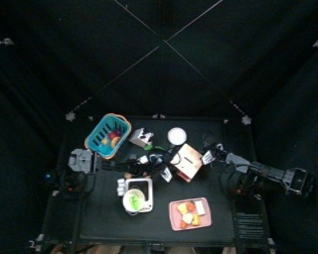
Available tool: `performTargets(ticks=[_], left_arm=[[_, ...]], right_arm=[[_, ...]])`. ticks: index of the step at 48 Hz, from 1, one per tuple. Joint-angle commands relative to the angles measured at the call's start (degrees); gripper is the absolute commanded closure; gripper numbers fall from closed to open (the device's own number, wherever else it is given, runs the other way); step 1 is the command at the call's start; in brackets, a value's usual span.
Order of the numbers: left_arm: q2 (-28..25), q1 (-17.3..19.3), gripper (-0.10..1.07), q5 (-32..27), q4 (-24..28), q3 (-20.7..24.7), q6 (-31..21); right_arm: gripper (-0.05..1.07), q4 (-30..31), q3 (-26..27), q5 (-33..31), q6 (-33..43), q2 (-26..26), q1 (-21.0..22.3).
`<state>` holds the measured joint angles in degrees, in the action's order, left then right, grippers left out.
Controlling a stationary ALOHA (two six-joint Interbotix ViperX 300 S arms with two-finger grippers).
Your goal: Close drawer
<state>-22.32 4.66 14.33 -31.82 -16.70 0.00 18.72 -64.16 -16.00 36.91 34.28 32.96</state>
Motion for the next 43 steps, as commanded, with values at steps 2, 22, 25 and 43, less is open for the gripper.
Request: performTargets(ticks=[2, 22, 25, 43], left_arm=[[1.1, 1.2, 0.59, 0.4, 0.3, 2.3, 0.2], [4.2, 0.6, 0.59, 0.1, 0.3, -0.6, 0.1], [5.0, 0.4, 0.59, 0.1, 0.3, -1.2, 0.1], [7.7, -1.2, 0.59, 0.4, 0.3, -3.1, 0.2]], right_arm=[[0.62, 0.0, 0.7, 0.4, 0.1, 0.2, 0.2], [0.62, 0.1, 0.4, 0.2, 0.1, 2.5, 0.7], [0.62, 0.0, 0.3, 0.2, 0.1, 3.1, 0.9], [0.62, -0.4, -0.7, 0.0, 0.2, 4.2, 0.9]])
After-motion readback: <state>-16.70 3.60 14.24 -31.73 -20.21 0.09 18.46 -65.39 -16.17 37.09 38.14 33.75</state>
